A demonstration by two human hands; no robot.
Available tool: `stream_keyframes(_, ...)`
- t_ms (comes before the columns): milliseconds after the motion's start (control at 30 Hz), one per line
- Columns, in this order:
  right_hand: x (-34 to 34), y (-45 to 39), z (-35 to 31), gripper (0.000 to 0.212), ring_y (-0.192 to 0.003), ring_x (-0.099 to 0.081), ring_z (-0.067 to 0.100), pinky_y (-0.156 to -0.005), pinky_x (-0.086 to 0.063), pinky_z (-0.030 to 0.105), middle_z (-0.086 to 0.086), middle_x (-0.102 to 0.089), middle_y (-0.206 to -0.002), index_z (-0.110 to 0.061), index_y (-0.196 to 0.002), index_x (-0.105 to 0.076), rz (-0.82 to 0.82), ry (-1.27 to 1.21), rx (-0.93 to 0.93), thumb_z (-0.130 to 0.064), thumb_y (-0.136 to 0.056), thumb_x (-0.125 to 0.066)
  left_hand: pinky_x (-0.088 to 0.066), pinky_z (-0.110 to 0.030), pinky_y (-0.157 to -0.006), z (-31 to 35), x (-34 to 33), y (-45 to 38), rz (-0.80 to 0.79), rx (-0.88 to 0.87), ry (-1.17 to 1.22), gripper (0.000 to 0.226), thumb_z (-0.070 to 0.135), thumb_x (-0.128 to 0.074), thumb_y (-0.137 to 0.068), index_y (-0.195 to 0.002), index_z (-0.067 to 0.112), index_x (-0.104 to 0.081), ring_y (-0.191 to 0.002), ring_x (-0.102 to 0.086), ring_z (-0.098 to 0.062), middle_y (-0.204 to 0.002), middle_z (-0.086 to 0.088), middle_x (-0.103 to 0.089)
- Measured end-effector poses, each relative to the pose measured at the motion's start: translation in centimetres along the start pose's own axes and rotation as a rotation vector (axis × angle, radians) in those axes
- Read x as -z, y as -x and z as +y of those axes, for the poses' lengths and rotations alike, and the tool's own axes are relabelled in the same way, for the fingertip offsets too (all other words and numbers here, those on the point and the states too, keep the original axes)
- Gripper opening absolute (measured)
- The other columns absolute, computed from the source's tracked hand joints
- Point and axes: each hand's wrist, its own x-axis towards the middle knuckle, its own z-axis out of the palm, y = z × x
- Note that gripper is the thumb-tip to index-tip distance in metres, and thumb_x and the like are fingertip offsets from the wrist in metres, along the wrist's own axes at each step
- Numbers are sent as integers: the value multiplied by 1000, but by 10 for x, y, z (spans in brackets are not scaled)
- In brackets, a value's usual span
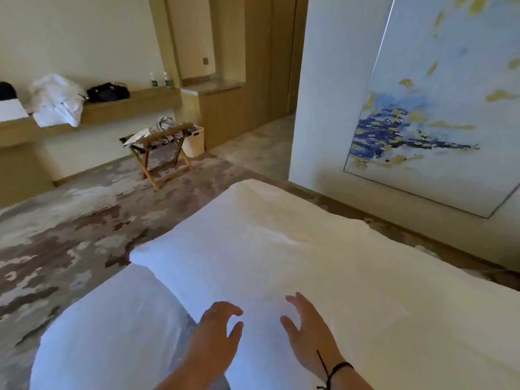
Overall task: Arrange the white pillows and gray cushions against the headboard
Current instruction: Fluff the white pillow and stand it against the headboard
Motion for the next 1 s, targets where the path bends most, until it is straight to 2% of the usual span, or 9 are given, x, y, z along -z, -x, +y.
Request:
stream_keyframes(133,-11,-78,-3,50,-145,-17,8,-116,-23,28,-13,-10,-161,-37,-147,-30,193,98,-105,-46,-99,-41,-30,-29,-112,-13,-15,-140,53,-314,-186,29,40,-49,-95,-123,37,-55,-135,-38,-7,-145,13,-44)
stream_keyframes(267,-10,-135,12,53,-146,-17,10,-117,-20,29,-8,-15,-161,-33,-148,-30,239,157,-176,-43,-98,-44,-13,-41,-119,-13,-40,-240,-11,-490,-415,39,40,-34,-100,-138,36,-43,-146,-21,-21,-158,4,-28)
stream_keyframes(367,-9,-167,24,54,-146,-18,13,-117,-20,33,-6,-17,-161,-34,-147,-30,254,204,-231,-46,-97,-44,-9,-49,-119,-18,-51,-279,-22,-567,-494,49,48,-23,-99,-143,34,-38,-146,-21,-25,-159,1,-28)
stream_keyframes(467,-2,-197,37,59,-146,-18,15,-117,-20,39,-4,-19,-160,-31,-148,-29,276,242,-273,-53,-95,-41,-9,-51,-119,-34,-76,-289,7,-609,-476,55,55,-22,-98,-147,32,-33,-147,-20,-24,-159,0,-28)
stream_keyframes(667,7,-230,56,78,-138,-32,14,-114,-22,45,-7,-38,-150,-31,-142,-33,312,353,-341,-75,-78,-33,-8,-52,-120,-94,-121,-265,16,-616,-440,59,50,-24,-100,-154,27,-17,-150,-5,-22,-164,-1,-9)
stream_keyframes(800,-6,-246,52,97,-138,-31,16,-116,-16,49,-5,-39,-149,-26,-146,-29,299,419,-358,-86,-70,-28,-9,-52,-119,-124,-128,-249,-6,-625,-442,60,48,-22,-99,-154,22,-20,-150,-10,-25,-163,-3,-12)
stream_keyframes(867,-1,-260,50,108,-135,-35,20,-114,-11,52,-1,-45,-144,-25,-146,-30,280,457,-454,-94,-63,-23,-10,-53,-119,-132,-130,-245,-9,-621,-443,61,48,-21,-99,-154,20,-22,-149,-12,-26,-163,-5,-14)
stream_keyframes(933,9,-273,52,119,-129,-43,26,-110,-10,55,2,-55,-132,-25,-138,-40,209,467,-609,-101,-50,-19,-9,-52,-119,-134,-134,-244,-6,-613,-443,61,48,-19,-99,-153,19,-22,-149,-13,-27,-163,-5,-16)
stream_keyframes(1000,13,-278,57,114,-117,-53,27,-109,-12,56,0,-65,-114,-25,-115,-56,84,431,-702,-105,-42,-19,-8,-52,-119,-135,-136,-244,-7,-620,-448,61,48,-19,-99,-153,19,-21,-149,-13,-27,-162,-6,-16)
